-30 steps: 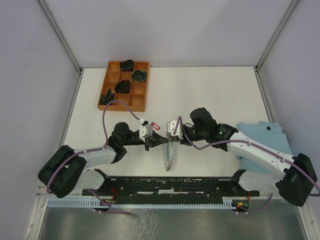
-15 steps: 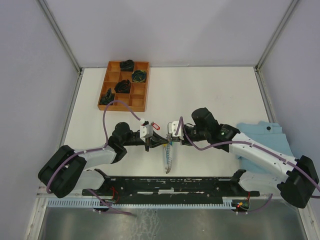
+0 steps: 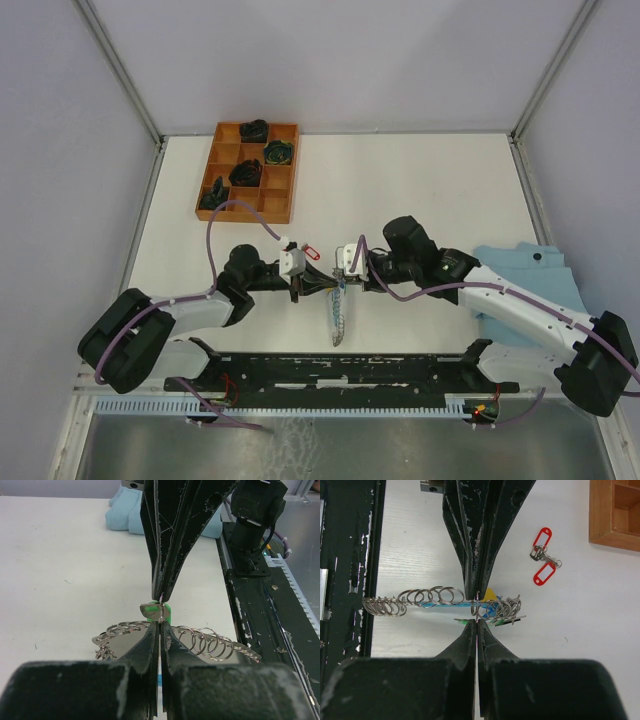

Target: Put the keys on the keyring

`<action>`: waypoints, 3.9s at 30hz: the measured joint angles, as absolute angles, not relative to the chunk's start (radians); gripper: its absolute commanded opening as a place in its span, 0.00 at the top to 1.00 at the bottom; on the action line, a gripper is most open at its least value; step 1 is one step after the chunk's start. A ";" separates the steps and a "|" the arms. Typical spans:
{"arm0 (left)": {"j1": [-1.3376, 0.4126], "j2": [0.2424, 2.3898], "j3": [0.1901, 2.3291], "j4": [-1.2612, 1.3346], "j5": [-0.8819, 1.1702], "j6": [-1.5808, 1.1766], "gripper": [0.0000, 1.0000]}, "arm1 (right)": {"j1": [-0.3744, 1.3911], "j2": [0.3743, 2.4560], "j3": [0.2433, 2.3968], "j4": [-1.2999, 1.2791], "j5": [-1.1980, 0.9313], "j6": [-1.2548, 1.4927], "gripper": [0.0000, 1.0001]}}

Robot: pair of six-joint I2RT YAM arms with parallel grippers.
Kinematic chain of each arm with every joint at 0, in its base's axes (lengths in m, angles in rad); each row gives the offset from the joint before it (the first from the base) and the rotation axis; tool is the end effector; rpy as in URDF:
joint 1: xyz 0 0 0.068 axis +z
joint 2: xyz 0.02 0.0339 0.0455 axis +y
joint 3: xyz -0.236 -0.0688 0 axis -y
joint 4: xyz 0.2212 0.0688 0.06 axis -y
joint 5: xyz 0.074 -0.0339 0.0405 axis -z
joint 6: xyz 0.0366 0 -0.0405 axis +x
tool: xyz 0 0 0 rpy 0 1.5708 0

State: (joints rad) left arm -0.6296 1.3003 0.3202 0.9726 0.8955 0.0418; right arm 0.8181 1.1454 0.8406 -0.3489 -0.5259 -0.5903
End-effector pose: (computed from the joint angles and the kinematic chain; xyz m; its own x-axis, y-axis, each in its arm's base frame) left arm 0.1665 -0.1567 0.1899 0.0357 0.0063 -0.9993 0.9983 0.0455 0.0359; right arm 0.1476 0.1844 0.2551 0.1576 -0.5359 -0.8294 -0.9821 0.0025 -0.1882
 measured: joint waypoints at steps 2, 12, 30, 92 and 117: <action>-0.628 1.300 0.320 0.977 0.898 0.041 0.97 | 0.818 1.143 0.839 -0.354 -0.514 -0.592 0.99; -0.598 1.317 0.311 1.029 0.961 0.041 0.97 | 0.818 1.094 0.805 -0.354 -0.507 -0.577 0.99; -0.578 1.329 0.311 0.966 1.076 0.265 0.97 | 0.818 1.102 0.768 -0.290 -0.542 -0.604 0.99; -0.578 1.237 0.311 0.802 1.065 0.506 0.97 | 0.923 1.116 0.696 -0.170 -0.416 -0.828 0.99; -0.578 1.237 0.311 0.802 1.052 0.505 0.97 | 0.925 1.116 0.696 -0.120 -0.418 -0.725 1.00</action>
State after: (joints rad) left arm -0.5781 1.2366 0.3111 0.8021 1.0519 0.5053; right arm 0.9245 1.1160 0.6964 -0.1204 -0.4179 -0.7250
